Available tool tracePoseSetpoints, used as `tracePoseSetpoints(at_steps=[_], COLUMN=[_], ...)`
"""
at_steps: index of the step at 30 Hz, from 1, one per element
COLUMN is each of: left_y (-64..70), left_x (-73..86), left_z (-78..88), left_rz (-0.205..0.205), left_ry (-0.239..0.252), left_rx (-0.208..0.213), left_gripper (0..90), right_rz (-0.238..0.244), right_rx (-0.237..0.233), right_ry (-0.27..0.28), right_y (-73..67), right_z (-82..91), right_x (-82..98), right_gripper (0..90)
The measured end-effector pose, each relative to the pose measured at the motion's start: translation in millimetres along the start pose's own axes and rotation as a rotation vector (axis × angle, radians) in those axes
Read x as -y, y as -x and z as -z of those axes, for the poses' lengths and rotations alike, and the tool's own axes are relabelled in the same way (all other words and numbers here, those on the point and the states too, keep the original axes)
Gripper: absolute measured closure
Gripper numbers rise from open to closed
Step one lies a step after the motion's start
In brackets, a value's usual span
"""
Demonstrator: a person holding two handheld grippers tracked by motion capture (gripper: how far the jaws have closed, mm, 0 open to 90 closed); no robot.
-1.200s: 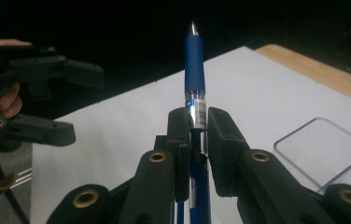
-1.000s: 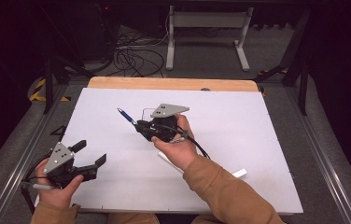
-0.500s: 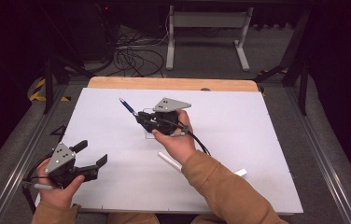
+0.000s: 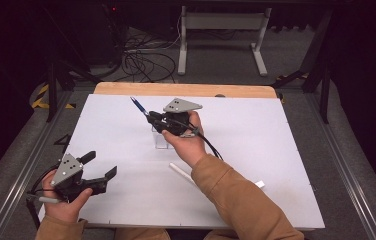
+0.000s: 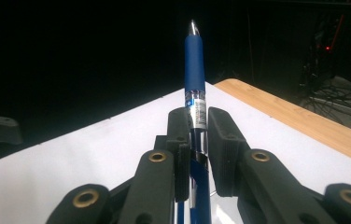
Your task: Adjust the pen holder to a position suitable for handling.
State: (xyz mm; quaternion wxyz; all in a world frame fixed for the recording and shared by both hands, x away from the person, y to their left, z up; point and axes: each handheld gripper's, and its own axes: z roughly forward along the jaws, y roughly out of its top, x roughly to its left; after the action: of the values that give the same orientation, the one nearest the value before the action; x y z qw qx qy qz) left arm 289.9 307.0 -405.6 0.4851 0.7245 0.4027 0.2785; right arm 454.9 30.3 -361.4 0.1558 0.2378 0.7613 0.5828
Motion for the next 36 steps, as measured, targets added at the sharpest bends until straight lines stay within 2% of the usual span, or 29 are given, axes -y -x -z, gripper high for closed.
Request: tracePoseSetpoints(at_steps=[6,16,26,36], left_y=[-0.7,-0.8,-0.8,-0.3], left_x=[0.2,0.5,0.6,0.4], left_z=[-0.1,-0.6,-0.1,-0.4], left_rz=[-0.001,0.001,0.002,-0.002], left_ry=[-0.003,-0.005,-0.004,-0.005], left_rx=[0.002,0.007,0.007,0.008], left_gripper=[14.3,14.3,14.2,14.2], right_rz=[0.02,0.018,0.01,-0.014], right_rx=[0.03,0.079,0.103,0.108], right_ry=[0.02,0.043,0.024,0.008], right_y=[7.6,17.4,15.7,14.6], right_z=[-9.6,-22.6,-32.0,-27.2], right_x=[0.5,7.0,14.4,18.6], right_gripper=[80.5,80.5,80.5,80.3])
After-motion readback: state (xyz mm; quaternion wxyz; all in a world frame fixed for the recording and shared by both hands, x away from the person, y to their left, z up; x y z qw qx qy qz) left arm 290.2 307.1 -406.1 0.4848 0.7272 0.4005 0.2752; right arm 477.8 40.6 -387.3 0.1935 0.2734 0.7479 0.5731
